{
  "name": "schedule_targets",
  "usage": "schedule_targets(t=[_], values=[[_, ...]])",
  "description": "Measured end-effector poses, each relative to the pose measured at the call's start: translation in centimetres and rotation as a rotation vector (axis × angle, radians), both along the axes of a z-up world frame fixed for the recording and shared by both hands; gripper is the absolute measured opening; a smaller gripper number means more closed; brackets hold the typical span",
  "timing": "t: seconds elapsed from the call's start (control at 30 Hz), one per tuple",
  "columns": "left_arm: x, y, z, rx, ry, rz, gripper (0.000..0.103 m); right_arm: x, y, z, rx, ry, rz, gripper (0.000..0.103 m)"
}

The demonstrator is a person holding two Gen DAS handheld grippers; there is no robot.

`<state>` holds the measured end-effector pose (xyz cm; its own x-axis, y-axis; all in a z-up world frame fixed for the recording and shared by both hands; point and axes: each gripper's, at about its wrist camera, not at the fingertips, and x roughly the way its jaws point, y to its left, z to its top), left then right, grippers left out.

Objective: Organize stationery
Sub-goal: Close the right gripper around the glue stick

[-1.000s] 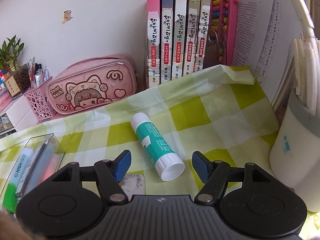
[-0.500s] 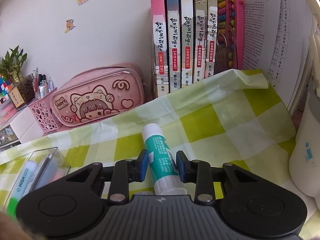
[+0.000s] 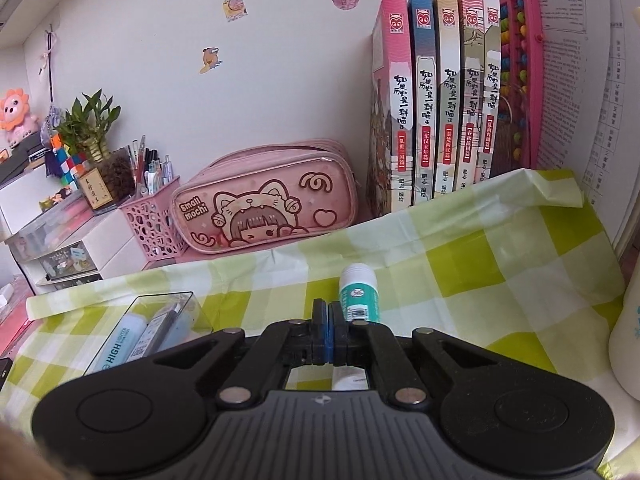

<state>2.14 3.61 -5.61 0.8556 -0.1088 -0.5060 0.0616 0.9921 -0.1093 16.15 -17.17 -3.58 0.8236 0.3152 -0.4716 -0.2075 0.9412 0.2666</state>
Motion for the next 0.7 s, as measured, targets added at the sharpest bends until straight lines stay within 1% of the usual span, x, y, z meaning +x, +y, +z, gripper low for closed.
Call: schedule_targets(t=[0.07, 0.1, 0.13, 0.2, 0.23, 0.6, 0.7], values=[[0.0, 0.0, 0.0, 0.000, 0.000, 0.000, 0.074, 0.4, -0.4, -0.1, 0.012, 0.020, -0.027, 0.008], [0.0, 0.0, 0.0, 0.000, 0.000, 0.000, 0.074, 0.5, -0.6, -0.2, 0.014, 0.030, -0.046, 0.017], [0.0, 0.0, 0.0, 0.000, 0.000, 0.000, 0.074, 0.7, -0.8, -0.3, 0.014, 0.036, -0.066, 0.030], [0.0, 0.0, 0.0, 0.000, 0.000, 0.000, 0.074, 0.8, -1.3, -0.6, 0.022, 0.027, -0.092, 0.042], [0.0, 0.0, 0.0, 0.000, 0.000, 0.001, 0.074, 0.9, -1.5, -0.7, 0.023, 0.027, -0.098, 0.043], [0.0, 0.0, 0.0, 0.000, 0.000, 0.000, 0.074, 2.1, -2.0, -1.5, -0.045, 0.060, -0.174, 0.045], [0.0, 0.0, 0.0, 0.001, 0.000, 0.000, 0.074, 1.7, -2.2, -1.0, -0.069, 0.030, -0.187, 0.045]])
